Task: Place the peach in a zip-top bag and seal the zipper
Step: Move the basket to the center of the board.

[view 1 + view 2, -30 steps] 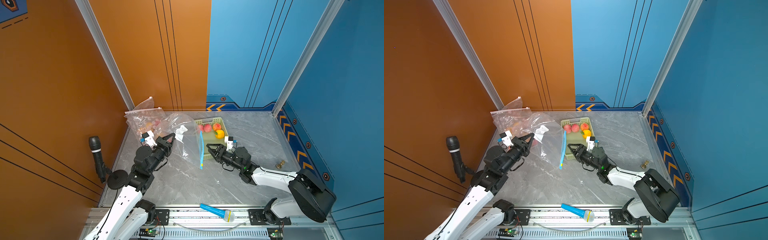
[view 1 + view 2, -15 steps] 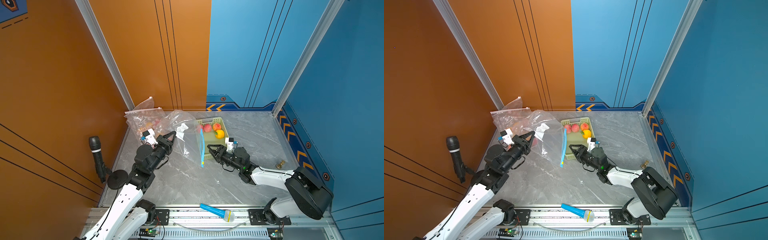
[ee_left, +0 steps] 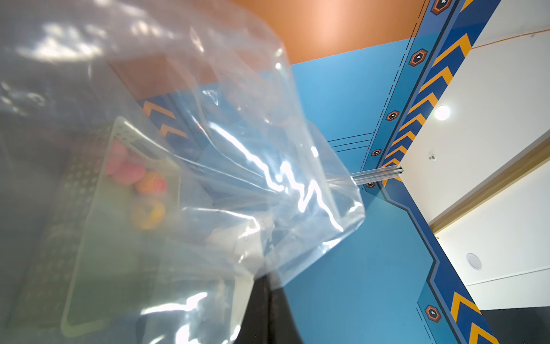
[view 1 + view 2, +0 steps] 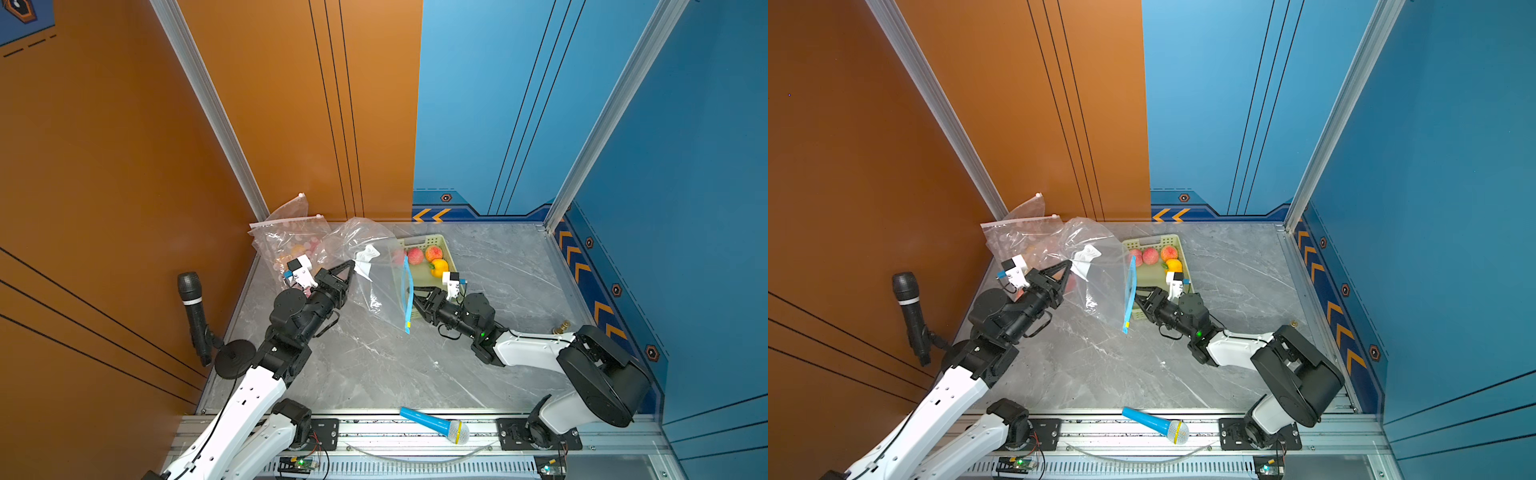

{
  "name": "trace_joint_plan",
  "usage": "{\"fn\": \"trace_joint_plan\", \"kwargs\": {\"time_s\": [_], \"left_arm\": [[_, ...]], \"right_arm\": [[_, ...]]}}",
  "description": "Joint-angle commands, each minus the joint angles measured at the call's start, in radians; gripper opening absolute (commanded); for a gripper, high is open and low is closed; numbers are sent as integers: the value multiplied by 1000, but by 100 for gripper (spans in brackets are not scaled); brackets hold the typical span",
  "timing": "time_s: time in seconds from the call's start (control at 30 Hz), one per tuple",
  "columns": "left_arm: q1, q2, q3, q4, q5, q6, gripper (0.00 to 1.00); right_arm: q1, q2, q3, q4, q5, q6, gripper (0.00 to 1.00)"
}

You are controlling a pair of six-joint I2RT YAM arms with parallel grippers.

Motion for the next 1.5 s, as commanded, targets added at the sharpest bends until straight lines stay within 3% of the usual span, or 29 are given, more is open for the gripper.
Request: {"fn": "trace_joint_plan", "kwargs": {"time_s": [0.0, 0.23, 0.4, 0.57, 0.6, 0.63, 0.7, 0.73, 0.8, 0.9, 1.1, 1.2, 1.37, 1.47], "left_arm": [[-12, 0, 19, 39, -21, 22, 0], [-16, 5, 17, 47, -20, 22, 0], [-12, -20, -10, -5, -34, 31, 0], [17, -138, -43, -249, -98, 87, 0], [26, -175, -50, -305, -120, 94, 4], [34, -207, -59, -367, -143, 100, 16], [47, -296, -70, -500, -204, 121, 50], [50, -333, -71, -554, -231, 137, 57], [50, -402, -53, -658, -298, 182, 63], [50, -440, 4, -762, -355, 277, 64], [38, -280, 127, -770, -230, 447, 65], [-22, -156, 198, -759, -157, 531, 69], [-222, 22, 325, -761, -240, 694, 85], [-295, 118, 382, -761, -288, 753, 93]], "right_arm": [[19, 1, 44, 44, -49, -25, 54], [24, 32, 61, 128, -75, -2, 53], [13, 26, 64, 144, -84, 1, 26], [-10, -28, 65, 34, -95, -51, 6], [-10, -48, 75, -23, -99, -80, 4], [-10, -67, 89, -98, -104, -115, 1], [-7, -117, 144, -332, -110, -225, 0], [-1, -143, 181, -466, -108, -299, 0], [24, -183, 287, -806, -51, -482, 0], [65, -197, 429, -1132, 54, -672, 0], [92, -141, 521, -1206, 12, -716, 0], [122, -108, 567, -1248, 35, -744, 0], [144, -77, 610, -1265, 52, -766, 0], [152, -72, 623, -1268, 64, -771, 0]]}}
